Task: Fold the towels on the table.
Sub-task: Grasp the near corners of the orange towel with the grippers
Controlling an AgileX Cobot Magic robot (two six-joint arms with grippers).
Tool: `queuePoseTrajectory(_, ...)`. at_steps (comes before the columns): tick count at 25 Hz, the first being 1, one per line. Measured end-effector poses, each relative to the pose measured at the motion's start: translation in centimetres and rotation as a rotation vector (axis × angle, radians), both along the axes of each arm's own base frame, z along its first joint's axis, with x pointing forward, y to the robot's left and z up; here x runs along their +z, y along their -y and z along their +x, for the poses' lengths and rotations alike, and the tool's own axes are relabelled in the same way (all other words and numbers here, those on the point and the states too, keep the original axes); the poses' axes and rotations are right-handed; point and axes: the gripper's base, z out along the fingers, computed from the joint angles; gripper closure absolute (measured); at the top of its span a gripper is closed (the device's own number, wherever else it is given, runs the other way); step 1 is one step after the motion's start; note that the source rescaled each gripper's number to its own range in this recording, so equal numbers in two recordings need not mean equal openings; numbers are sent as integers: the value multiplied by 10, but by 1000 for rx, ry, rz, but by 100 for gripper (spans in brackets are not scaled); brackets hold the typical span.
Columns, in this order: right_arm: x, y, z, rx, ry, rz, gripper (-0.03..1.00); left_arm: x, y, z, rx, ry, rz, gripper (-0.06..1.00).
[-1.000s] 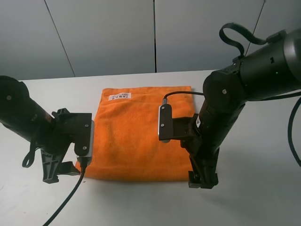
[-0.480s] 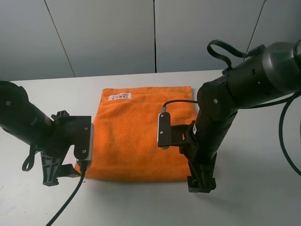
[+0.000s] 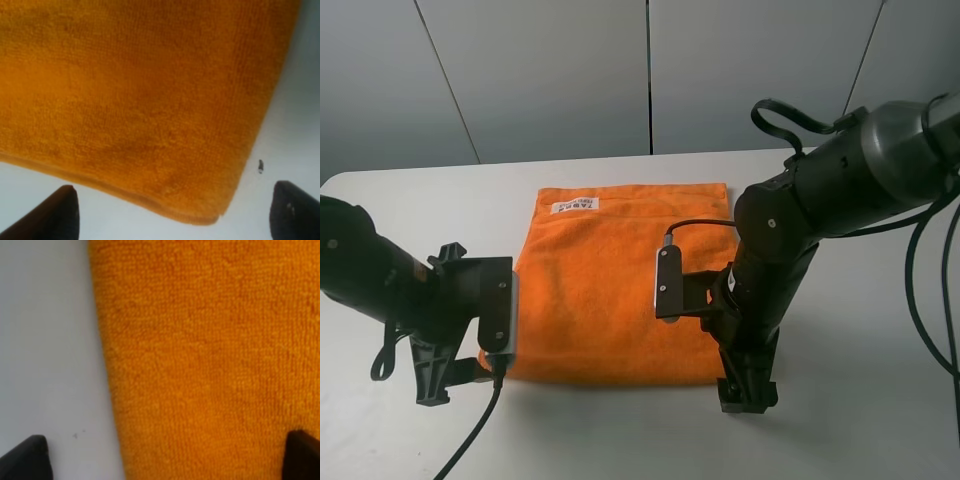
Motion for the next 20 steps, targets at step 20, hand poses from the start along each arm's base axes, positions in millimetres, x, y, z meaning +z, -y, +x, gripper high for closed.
queuePoseTrajectory(20, -2, -1, 2, -1, 21, 13, -3, -1, 11, -3, 33, 71, -71, -4)
